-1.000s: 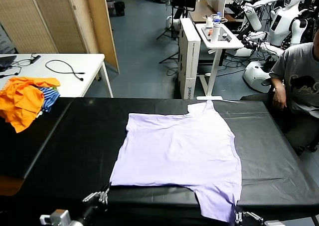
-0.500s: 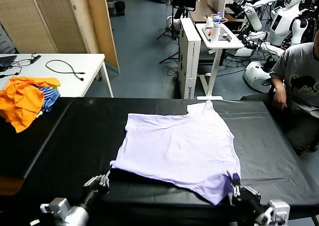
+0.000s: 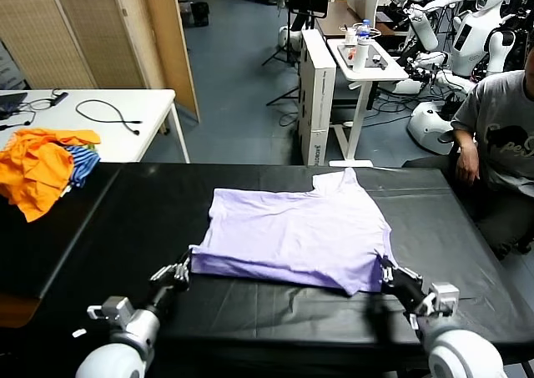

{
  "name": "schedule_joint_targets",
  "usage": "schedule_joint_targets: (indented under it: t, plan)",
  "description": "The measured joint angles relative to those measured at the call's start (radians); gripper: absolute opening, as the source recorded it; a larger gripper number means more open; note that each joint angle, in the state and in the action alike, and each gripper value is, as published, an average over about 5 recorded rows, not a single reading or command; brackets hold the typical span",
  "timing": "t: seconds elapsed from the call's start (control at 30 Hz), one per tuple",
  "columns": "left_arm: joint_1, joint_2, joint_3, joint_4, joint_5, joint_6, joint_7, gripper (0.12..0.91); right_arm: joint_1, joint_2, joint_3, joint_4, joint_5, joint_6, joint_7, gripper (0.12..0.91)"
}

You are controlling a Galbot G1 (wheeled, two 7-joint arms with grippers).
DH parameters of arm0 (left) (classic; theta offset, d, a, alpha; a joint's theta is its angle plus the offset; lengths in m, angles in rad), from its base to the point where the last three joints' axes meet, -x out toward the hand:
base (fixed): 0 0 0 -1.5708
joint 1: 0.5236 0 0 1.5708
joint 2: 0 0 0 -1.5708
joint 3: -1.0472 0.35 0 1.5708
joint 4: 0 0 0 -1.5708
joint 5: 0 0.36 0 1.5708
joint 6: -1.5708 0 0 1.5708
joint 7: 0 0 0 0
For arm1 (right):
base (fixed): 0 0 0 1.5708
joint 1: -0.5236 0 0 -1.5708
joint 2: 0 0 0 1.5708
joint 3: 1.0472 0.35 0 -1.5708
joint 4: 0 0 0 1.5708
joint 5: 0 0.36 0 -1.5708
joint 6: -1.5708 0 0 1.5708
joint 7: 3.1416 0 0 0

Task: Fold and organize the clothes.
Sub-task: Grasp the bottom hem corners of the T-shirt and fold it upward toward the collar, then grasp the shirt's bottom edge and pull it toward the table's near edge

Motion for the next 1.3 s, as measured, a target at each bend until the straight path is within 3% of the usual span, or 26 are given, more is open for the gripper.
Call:
schedule_joint_targets:
  t: [0.4,0.5,0.67,0.73,0.83,1.03,1.13,1.3]
  plan:
    - [-0.069,0.056,0.037,0.083,0.012,0.001,0.003,0.144,0.038,0.002,-0.015,-0.040,-0.007,-0.018,-0.007,0.156]
    - [-0.079,0.069,0.043,0.095,0.010,0.003,0.003,0.144,0.033,0.003,-0.011,-0.034,-0.007,-0.028,-0.023,0.270]
    - [-0.081,0.071,0.050,0.091,0.012,0.012,0.002,0.167,0.001,-0.005,0.014,0.003,-0.011,-0.058,-0.049,0.585]
    - [-0.076,0.065,0.049,0.081,0.013,0.016,-0.001,0.244,-0.020,-0.011,0.027,0.024,-0.017,-0.076,-0.052,0.715]
    - [-0.063,0.054,0.047,0.058,0.013,0.024,-0.005,0.431,-0.062,-0.017,0.048,0.065,-0.036,-0.090,-0.055,0.855]
    - [-0.020,0.033,0.043,0.009,0.032,0.028,-0.006,0.797,-0.153,-0.020,0.088,0.124,-0.068,-0.076,-0.068,0.906]
    - [0.000,0.023,0.043,0.002,0.037,0.031,-0.006,0.889,-0.190,-0.019,0.106,0.138,-0.071,-0.065,-0.076,0.907]
    - [0.018,0.012,0.047,0.000,0.037,0.036,-0.005,0.906,-0.217,-0.021,0.121,0.134,-0.074,-0.051,-0.085,0.896]
